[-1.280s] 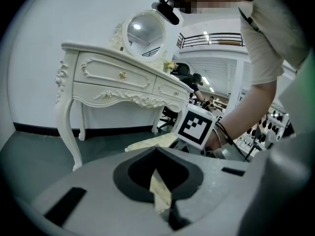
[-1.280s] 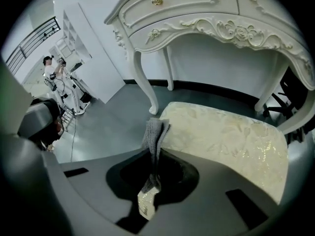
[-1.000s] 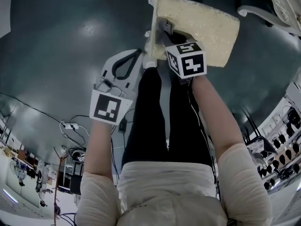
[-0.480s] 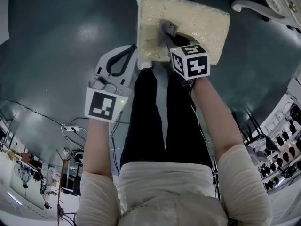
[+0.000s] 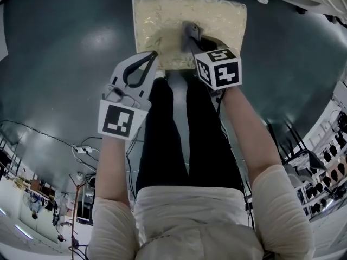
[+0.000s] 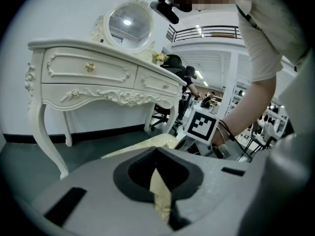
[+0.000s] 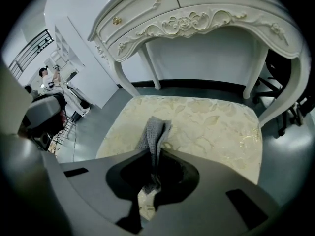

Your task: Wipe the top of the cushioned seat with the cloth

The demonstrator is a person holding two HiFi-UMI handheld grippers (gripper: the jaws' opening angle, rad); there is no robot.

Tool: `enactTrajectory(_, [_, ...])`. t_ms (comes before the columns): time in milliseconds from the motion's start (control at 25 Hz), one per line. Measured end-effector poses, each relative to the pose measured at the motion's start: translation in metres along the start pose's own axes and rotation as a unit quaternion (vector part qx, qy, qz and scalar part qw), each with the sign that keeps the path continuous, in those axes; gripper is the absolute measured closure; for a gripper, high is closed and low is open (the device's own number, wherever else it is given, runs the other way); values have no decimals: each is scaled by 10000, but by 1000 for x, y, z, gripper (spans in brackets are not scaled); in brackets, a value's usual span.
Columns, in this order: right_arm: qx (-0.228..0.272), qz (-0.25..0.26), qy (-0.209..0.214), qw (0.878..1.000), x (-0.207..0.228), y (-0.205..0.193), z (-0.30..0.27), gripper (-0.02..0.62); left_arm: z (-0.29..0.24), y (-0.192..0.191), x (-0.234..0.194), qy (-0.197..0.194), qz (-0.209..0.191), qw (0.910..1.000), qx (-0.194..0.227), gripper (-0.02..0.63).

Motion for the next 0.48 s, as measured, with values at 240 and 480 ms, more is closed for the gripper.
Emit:
enactTrajectory(240, [-4, -11, -105, 9999, 41, -11, 24, 568, -26, 16, 24, -19, -48, 10000, 8, 606])
enactTrajectory(480, [19, -110, -187, 9998, 77, -23, 44, 568, -53, 23, 49, -59, -71, 10000, -4, 606])
Point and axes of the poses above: the fingertips, and each gripper's own axes: z backward along the fingers, x to its right, y out of its top, the point moved 8 cm from there along z, backward along the fingers, and after that the axes turned 1 degree about -x, right-handed, at the moved point
